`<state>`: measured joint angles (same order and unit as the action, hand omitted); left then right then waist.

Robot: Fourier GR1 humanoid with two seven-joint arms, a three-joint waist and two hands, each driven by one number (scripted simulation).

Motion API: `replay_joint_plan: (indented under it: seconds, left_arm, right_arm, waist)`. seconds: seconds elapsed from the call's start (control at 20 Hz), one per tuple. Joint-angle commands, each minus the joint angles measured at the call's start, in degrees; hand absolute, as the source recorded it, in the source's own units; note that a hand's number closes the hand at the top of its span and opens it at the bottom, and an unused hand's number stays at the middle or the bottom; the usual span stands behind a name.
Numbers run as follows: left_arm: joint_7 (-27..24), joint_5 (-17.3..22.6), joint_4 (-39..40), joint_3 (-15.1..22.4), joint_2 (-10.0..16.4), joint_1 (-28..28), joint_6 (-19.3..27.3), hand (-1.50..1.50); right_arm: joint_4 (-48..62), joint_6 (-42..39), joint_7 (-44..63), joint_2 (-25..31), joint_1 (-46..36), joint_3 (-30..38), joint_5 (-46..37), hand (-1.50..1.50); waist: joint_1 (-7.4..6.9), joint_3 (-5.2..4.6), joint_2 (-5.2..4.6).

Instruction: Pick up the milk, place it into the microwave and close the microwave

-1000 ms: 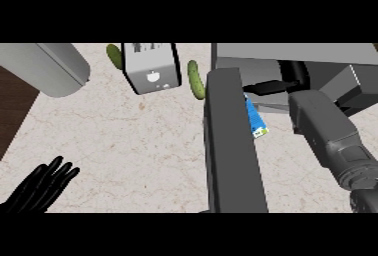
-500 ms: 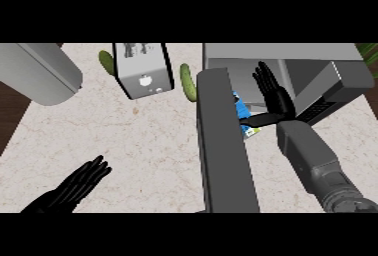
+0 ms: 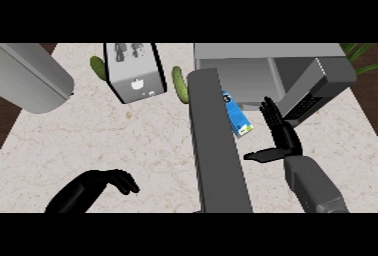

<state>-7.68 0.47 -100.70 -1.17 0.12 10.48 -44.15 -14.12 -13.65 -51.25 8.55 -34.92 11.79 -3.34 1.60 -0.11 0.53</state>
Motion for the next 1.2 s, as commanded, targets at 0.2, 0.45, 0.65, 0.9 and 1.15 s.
replay_joint_plan:
  seconds: [0.2, 0.45, 0.65, 0.9, 1.15]
  left_arm:
    - [-3.38, -9.87, 8.44, 7.63, -0.11, -7.06, 9.10, 1.50]
    - [-5.50, -14.66, 13.81, 9.91, -0.11, -12.58, 10.01, 1.50]
    - [-9.91, -16.97, 19.89, 14.98, -0.12, -13.75, 14.22, 1.50]
    - [-13.76, -15.89, 27.80, 23.17, -0.12, -18.34, 25.59, 1.50]
    - [-14.23, -11.97, 32.29, 33.04, -0.11, -22.31, 31.52, 1.50]
  right_arm:
    - [-12.42, -3.54, -1.76, 3.53, 15.70, -1.60, 1.58, -1.50]
    - [-22.32, -9.16, -2.17, 8.38, 26.22, -1.31, 4.71, -1.50]
    - [-31.87, -13.37, -0.75, 10.99, 34.22, -0.79, 8.67, -1.50]
    - [-43.34, -17.64, 3.09, 12.67, 42.32, -1.72, 13.21, -1.50]
    - [-53.98, -19.22, 4.11, 14.40, 47.76, -1.69, 17.65, -1.50]
  waist:
    - [0.92, -0.07, 0.12]
    - [1.40, -0.11, -0.01]
    - [0.89, -0.09, -0.19]
    - [1.20, -0.11, -0.38]
    - [1.81, -0.11, -0.47]
